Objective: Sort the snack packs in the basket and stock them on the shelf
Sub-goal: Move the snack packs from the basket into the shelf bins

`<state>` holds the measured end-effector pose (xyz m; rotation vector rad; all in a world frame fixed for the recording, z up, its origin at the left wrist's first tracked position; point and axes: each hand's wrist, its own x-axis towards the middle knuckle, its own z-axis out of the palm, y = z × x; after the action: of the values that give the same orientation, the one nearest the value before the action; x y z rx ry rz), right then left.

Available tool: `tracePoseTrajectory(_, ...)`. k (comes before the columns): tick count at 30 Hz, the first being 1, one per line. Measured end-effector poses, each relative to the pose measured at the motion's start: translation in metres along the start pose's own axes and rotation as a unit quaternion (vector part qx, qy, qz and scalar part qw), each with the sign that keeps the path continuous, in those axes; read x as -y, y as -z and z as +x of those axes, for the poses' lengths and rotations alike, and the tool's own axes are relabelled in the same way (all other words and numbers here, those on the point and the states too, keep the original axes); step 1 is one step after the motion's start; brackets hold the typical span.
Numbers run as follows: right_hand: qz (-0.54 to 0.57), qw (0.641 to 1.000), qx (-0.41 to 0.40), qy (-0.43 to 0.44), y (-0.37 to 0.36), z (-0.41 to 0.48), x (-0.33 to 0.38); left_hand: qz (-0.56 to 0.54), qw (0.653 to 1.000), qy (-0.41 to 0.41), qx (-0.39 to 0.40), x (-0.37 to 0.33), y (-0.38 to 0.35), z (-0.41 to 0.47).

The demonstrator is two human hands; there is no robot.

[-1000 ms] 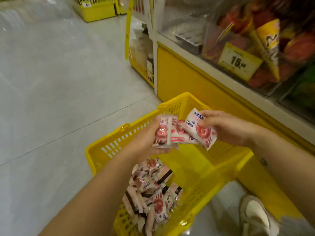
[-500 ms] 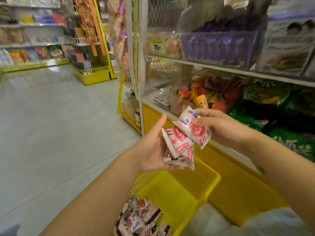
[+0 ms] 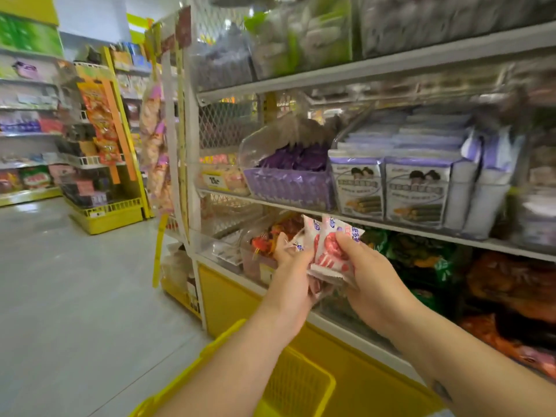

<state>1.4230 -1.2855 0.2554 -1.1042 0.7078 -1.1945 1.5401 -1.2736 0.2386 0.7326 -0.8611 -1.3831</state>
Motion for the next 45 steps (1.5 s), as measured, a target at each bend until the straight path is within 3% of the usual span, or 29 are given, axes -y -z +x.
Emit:
tracePoseTrajectory(8, -0.177, 0.973, 0.041, 0.139, 0.039, -0.025, 0.094, 0.196, 0.971, 0.001, 0.135, -0.041, -0.084, 0.007)
tracePoseTrajectory(13, -0.225, 0.946, 0.071, 0.225, 0.054, -0.046, 0.153, 0.225, 0.942, -0.075, 0.239, -0.061, -0.146, 0.004)
tracePoseTrajectory(17, -0.239, 0.932, 0.095, 0.257, 0.062, -0.06, 0.195, 0.171, 0.947, -0.142, 0.232, -0.075, -0.194, 0.013)
tracePoseTrajectory(20, -0.258, 0.93, 0.105, 0.24, 0.079, -0.068, 0.229, 0.181, 0.937, -0.143, 0.263, -0.081, -0.227, 0.018)
tracePoseTrajectory(25, -0.248, 0.947, 0.104, 0.174, 0.125, -0.071, 0.262, 0.362, 0.878, -0.136, 0.281, -0.075, -0.268, 0.034)
tracePoseTrajectory(28, -0.288, 0.944, 0.04, 0.154, 0.155, -0.065, 0.271, 0.499, 0.807, -0.139, 0.284, -0.068, -0.276, 0.053)
tracePoseTrajectory(31, -0.413, 0.896, -0.098, 0.128, 0.18, -0.053, 0.281, 0.655, 0.688, -0.234, 0.207, -0.067, -0.272, 0.075)
tracePoseTrajectory(33, -0.488, 0.844, -0.191, 0.113, 0.195, -0.038, 0.288, 0.687, 0.644, -0.283, 0.18, -0.067, -0.264, 0.089)
tracePoseTrajectory(37, -0.626, 0.713, -0.292, 0.117, 0.217, 0.014, 0.304, 0.678, 0.624, -0.316, 0.226, -0.058, -0.255, 0.106)
tracePoseTrajectory(42, -0.753, 0.57, -0.323, 0.057, 0.241, 0.097, 0.309, 0.667, 0.624, -0.32, 0.253, -0.056, -0.251, 0.112)
tracePoseTrajectory(45, -0.732, 0.557, -0.389, 0.054, 0.253, 0.118, 0.292, 0.667, 0.614, -0.333, 0.26, -0.055, -0.249, 0.112)
